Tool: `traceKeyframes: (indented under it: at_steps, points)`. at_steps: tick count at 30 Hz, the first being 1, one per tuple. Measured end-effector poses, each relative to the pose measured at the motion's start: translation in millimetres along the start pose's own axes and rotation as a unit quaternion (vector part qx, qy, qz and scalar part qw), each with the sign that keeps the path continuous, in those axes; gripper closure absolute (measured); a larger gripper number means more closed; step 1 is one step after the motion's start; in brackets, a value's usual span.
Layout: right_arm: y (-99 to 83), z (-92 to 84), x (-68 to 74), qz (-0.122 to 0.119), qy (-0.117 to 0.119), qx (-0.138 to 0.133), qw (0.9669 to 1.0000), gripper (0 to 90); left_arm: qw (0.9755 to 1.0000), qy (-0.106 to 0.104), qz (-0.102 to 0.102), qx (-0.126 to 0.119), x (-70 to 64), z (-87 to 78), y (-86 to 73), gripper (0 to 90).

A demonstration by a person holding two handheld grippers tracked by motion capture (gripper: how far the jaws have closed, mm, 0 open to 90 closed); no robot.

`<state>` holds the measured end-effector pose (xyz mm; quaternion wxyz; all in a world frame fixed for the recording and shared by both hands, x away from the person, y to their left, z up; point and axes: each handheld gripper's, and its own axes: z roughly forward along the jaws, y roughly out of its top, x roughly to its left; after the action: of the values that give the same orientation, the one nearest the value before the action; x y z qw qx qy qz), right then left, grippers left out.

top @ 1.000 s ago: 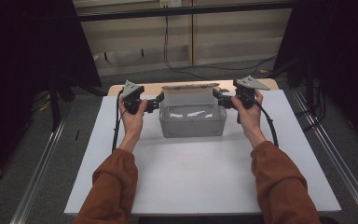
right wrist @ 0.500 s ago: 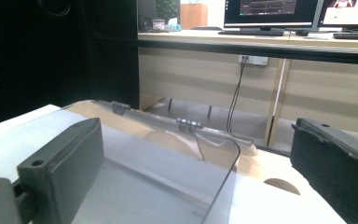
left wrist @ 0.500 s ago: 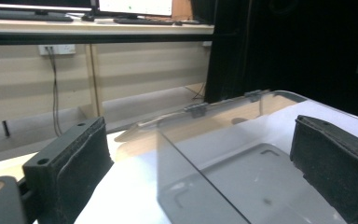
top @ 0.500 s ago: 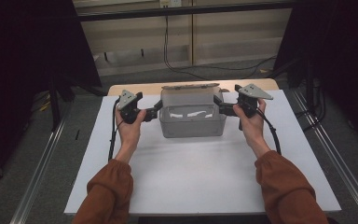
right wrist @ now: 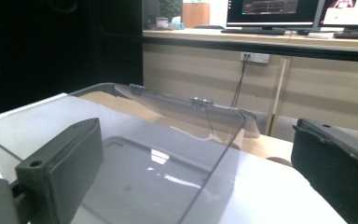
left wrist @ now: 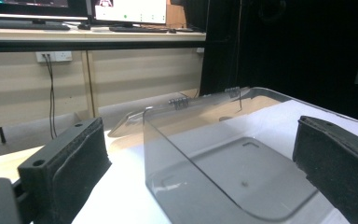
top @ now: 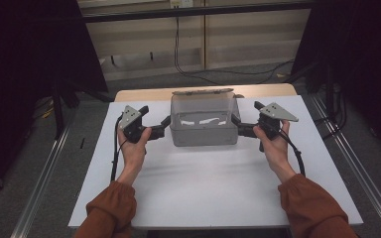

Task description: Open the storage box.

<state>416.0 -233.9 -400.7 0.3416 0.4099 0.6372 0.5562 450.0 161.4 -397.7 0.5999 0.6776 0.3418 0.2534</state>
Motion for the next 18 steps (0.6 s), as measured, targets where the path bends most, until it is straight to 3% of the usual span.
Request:
traceKeyframes:
  at_steps: [9, 10, 18]
  points:
    - [-3.4, -22.7, -3.4, 0.0, -0.018, -0.005, 0.9998, 1.6, 1.0, 0.007, 0.005, -0.001, -6.6, -18.6, -7.5, 2.9]
    - [-4.1, -27.9, -3.6, 0.003, -0.023, -0.011, 0.9997, 1.6, 0.9999, 0.003, -0.006, -0.01, -7.6, -23.9, -9.0, 2.8]
    - [-9.8, -46.5, -1.0, 0.005, -0.039, -0.017, 0.9991, 0.9, 0.9998, 0.021, 0.001, -0.007, -12.4, -41.5, -15.9, 2.8]
